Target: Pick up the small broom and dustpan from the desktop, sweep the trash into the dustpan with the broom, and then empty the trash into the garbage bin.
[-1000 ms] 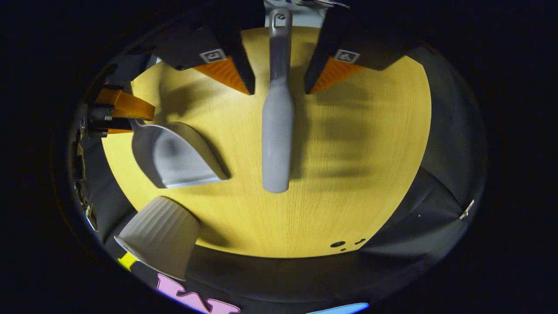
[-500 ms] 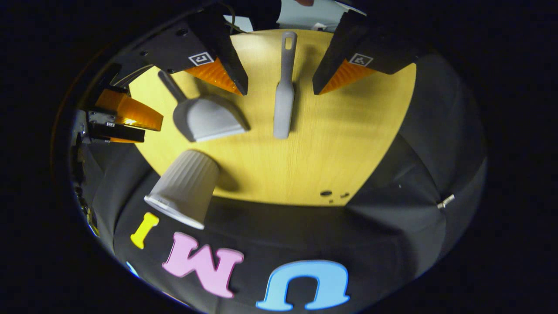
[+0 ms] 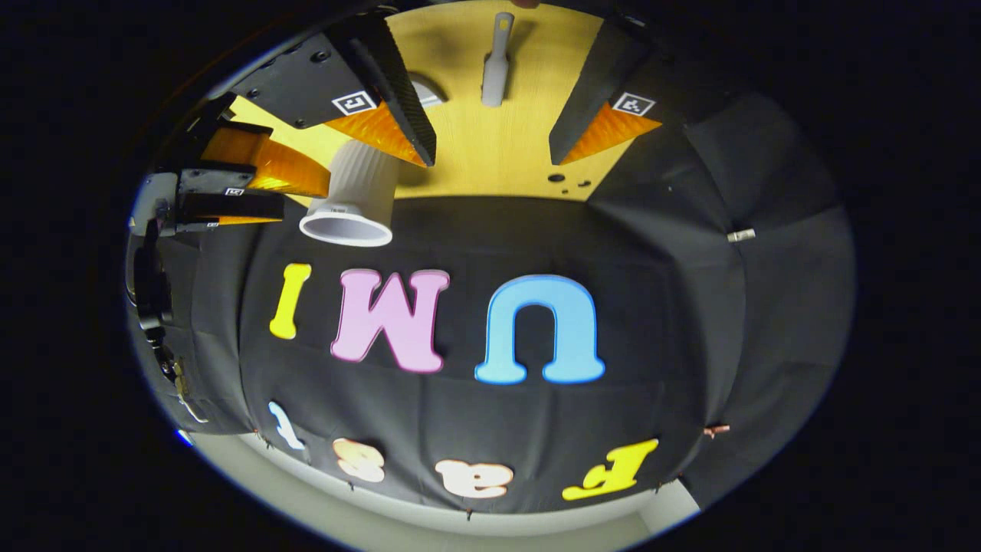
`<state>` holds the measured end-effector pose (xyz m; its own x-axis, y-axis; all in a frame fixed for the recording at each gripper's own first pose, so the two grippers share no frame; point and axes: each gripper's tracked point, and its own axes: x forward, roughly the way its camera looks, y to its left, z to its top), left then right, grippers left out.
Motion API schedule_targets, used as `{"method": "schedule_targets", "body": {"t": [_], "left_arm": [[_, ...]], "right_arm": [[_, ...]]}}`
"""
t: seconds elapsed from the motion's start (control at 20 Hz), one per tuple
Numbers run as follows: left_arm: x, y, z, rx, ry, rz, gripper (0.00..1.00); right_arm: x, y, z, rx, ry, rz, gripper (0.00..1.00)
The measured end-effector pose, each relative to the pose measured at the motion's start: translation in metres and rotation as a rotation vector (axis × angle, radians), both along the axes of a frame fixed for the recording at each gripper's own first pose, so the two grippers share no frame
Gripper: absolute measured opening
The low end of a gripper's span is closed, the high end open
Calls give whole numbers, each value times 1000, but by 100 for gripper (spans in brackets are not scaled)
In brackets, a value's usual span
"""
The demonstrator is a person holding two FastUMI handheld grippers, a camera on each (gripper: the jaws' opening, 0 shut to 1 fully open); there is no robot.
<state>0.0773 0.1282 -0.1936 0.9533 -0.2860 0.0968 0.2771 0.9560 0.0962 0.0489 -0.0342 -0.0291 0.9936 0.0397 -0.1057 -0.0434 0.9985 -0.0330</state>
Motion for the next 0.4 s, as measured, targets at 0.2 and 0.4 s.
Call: {"method": "schedule_targets", "body": {"t": [0.2, 0.4], "left_arm": [[-16, -4, 15, -27, -61, 11, 95], [-18, -22, -3, 29, -58, -19, 96]], "right_arm": [[-26, -5, 16, -20, -63, -49, 100], [-42, -20, -12, 12, -19, -126, 100]]}}
